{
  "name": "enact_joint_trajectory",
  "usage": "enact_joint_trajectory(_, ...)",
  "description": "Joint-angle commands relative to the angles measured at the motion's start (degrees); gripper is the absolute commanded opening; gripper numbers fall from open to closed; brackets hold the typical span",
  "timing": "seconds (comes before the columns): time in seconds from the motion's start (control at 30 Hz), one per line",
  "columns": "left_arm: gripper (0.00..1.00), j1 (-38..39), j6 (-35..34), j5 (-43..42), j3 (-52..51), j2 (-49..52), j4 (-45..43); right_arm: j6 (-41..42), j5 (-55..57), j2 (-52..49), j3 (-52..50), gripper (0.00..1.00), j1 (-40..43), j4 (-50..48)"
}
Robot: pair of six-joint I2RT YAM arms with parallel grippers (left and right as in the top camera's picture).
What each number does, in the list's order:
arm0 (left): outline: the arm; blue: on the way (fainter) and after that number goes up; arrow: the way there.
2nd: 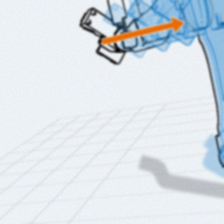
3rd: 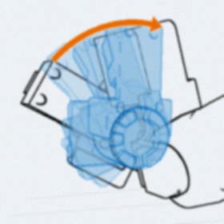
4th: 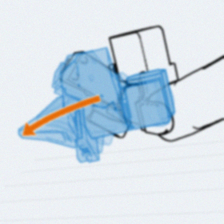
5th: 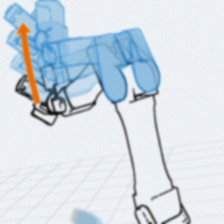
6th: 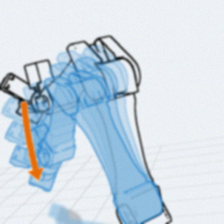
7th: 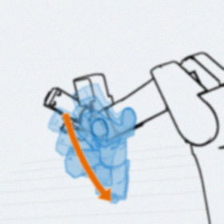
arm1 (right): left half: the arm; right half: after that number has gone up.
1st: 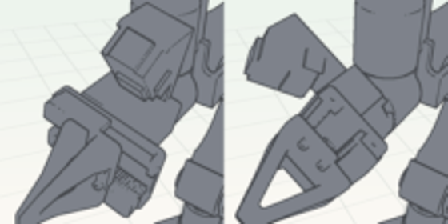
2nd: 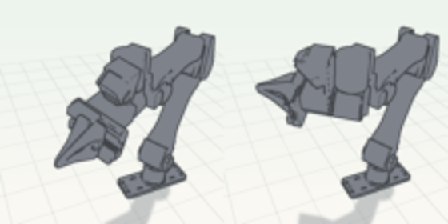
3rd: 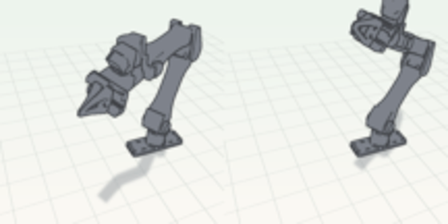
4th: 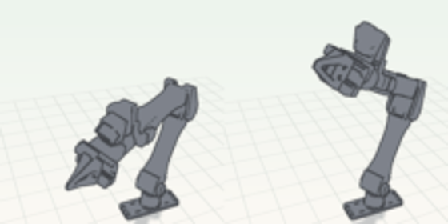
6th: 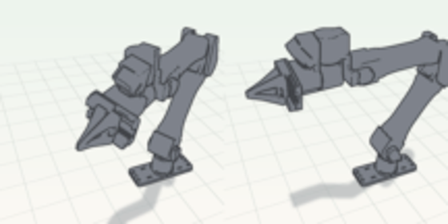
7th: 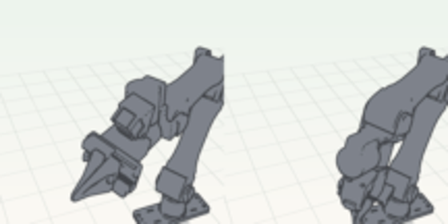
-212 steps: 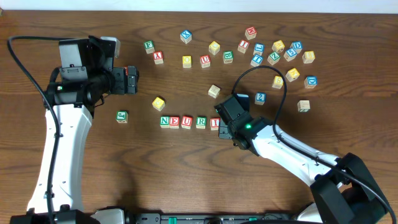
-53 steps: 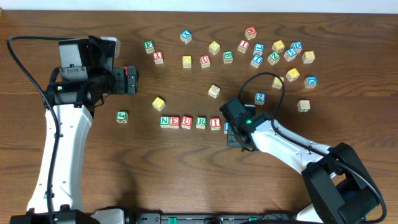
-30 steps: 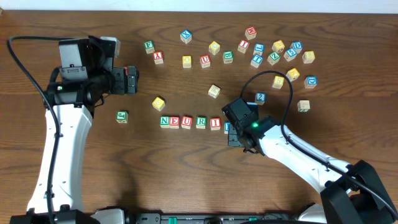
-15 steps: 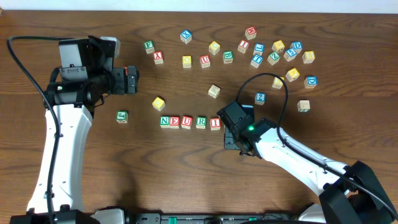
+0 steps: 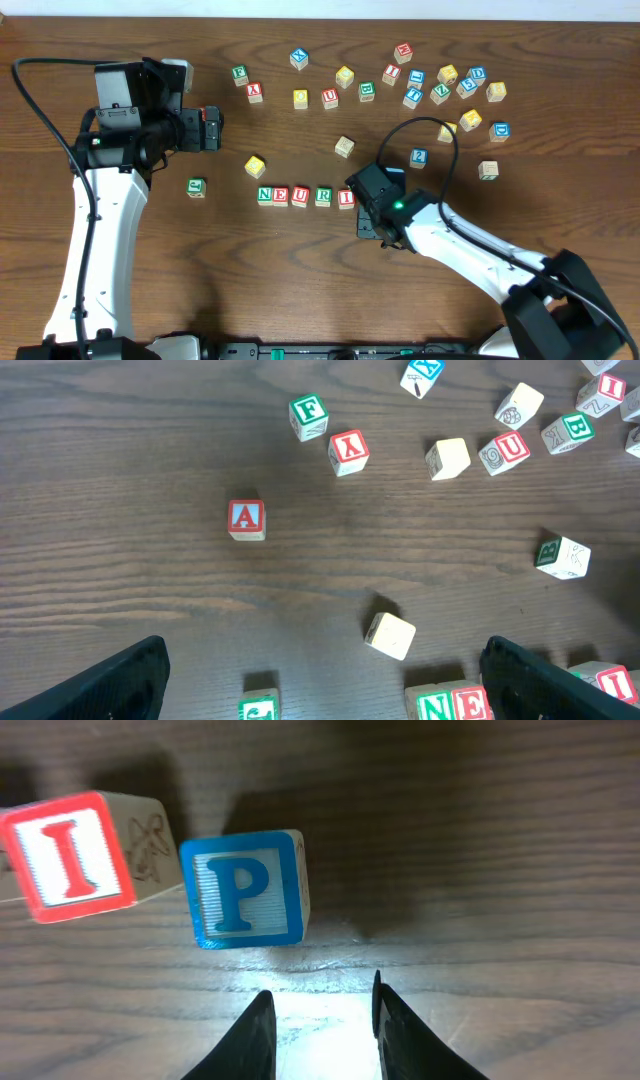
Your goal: Spell out NEURIPS
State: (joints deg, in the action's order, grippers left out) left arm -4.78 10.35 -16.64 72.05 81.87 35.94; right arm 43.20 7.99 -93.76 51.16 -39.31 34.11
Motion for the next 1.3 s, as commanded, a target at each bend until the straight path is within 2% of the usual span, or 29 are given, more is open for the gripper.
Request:
enact_joint_trajectory(0.0, 0.98, -0.20, -0.09, -0.70, 1.31, -0.22, 0.04, 0.96, 1.07, -1.86, 0.37, 0.27, -1.03, -0.59)
enact_joint_trajectory(1.27, 0.98, -0.20, -0.09, -0.70, 1.31, -0.22, 0.04, -0.66, 6.91, -2.01, 0.37, 0.27, -1.07, -4.13)
